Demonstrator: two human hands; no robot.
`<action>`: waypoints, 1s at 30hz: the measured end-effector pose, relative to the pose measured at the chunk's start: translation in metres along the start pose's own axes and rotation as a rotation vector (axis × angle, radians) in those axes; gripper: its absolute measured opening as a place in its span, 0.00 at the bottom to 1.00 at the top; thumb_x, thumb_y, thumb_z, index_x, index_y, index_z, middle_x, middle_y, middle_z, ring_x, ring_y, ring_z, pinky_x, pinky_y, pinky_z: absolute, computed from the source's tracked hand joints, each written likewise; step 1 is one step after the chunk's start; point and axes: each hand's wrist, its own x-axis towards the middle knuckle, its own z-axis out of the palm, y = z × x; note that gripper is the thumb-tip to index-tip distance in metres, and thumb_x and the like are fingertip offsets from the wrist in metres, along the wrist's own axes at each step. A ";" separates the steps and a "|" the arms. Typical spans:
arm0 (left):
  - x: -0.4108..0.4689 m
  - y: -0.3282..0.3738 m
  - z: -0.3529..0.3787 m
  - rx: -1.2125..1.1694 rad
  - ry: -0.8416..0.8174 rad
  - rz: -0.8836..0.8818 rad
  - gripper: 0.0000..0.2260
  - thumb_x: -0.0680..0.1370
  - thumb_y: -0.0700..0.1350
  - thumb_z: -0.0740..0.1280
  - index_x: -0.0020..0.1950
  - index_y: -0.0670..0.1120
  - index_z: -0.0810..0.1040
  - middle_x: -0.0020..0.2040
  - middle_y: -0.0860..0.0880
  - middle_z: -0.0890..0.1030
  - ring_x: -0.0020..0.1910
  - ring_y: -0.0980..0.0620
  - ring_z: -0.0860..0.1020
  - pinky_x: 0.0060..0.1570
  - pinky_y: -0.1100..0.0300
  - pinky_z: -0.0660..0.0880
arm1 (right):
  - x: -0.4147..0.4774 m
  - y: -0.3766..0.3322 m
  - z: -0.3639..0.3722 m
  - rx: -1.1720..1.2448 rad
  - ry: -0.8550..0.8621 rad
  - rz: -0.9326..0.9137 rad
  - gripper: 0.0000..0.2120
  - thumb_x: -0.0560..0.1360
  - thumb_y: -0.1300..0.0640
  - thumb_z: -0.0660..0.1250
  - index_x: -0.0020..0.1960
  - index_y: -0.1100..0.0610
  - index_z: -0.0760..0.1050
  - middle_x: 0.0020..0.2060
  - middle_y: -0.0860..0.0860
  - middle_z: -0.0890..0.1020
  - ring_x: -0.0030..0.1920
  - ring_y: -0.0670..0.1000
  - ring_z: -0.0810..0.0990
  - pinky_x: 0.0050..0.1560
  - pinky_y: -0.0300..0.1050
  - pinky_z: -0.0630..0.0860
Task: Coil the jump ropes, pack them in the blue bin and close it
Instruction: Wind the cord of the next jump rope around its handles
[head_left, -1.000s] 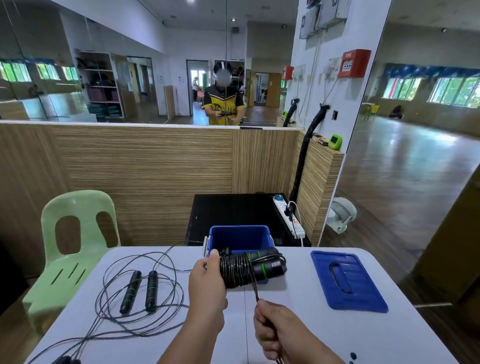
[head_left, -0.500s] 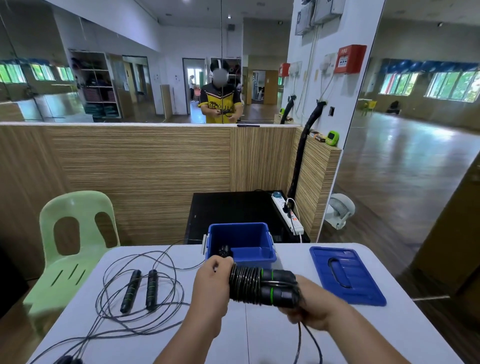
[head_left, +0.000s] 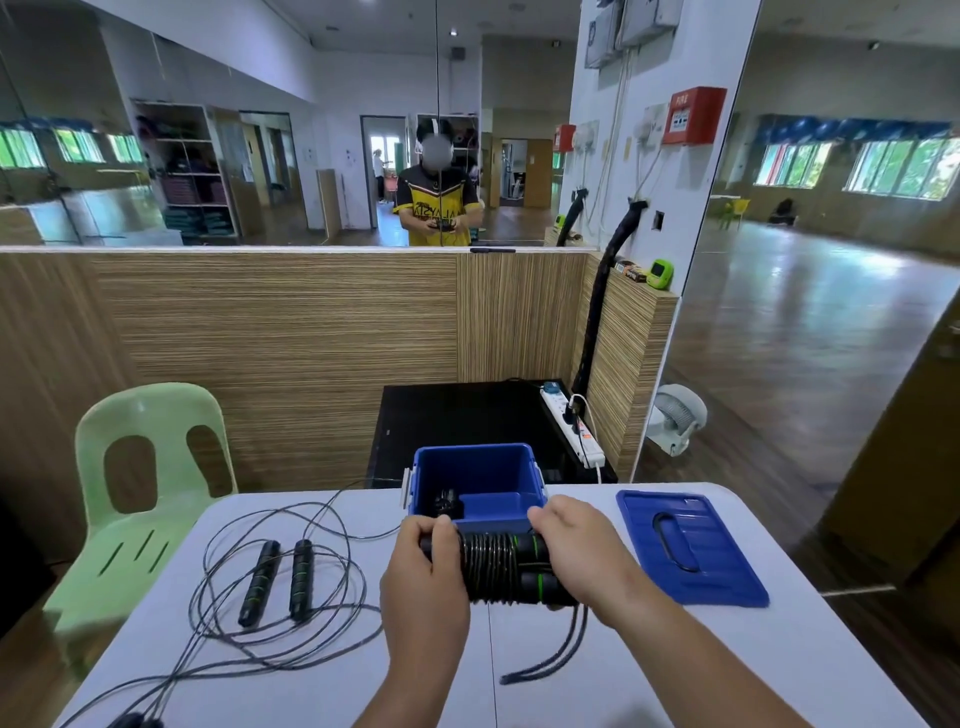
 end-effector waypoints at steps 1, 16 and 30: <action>-0.001 0.000 0.000 -0.005 0.014 0.000 0.12 0.84 0.53 0.61 0.43 0.51 0.75 0.32 0.54 0.80 0.32 0.55 0.78 0.37 0.45 0.79 | 0.000 0.001 0.001 -0.057 0.029 -0.034 0.16 0.79 0.46 0.58 0.41 0.58 0.68 0.39 0.55 0.78 0.39 0.61 0.82 0.42 0.65 0.83; 0.038 -0.007 -0.029 1.071 -0.507 1.197 0.40 0.69 0.70 0.70 0.78 0.70 0.60 0.74 0.47 0.75 0.67 0.44 0.78 0.64 0.37 0.75 | 0.001 -0.011 -0.009 -0.293 0.025 -0.026 0.14 0.82 0.52 0.58 0.46 0.59 0.75 0.39 0.54 0.78 0.38 0.54 0.79 0.39 0.57 0.84; 0.053 -0.006 -0.030 1.125 -0.689 1.335 0.39 0.71 0.64 0.70 0.79 0.70 0.57 0.56 0.52 0.78 0.45 0.54 0.80 0.29 0.61 0.75 | 0.008 -0.018 -0.021 -0.574 -0.111 -0.075 0.17 0.80 0.47 0.64 0.36 0.54 0.73 0.32 0.48 0.75 0.34 0.49 0.74 0.36 0.45 0.69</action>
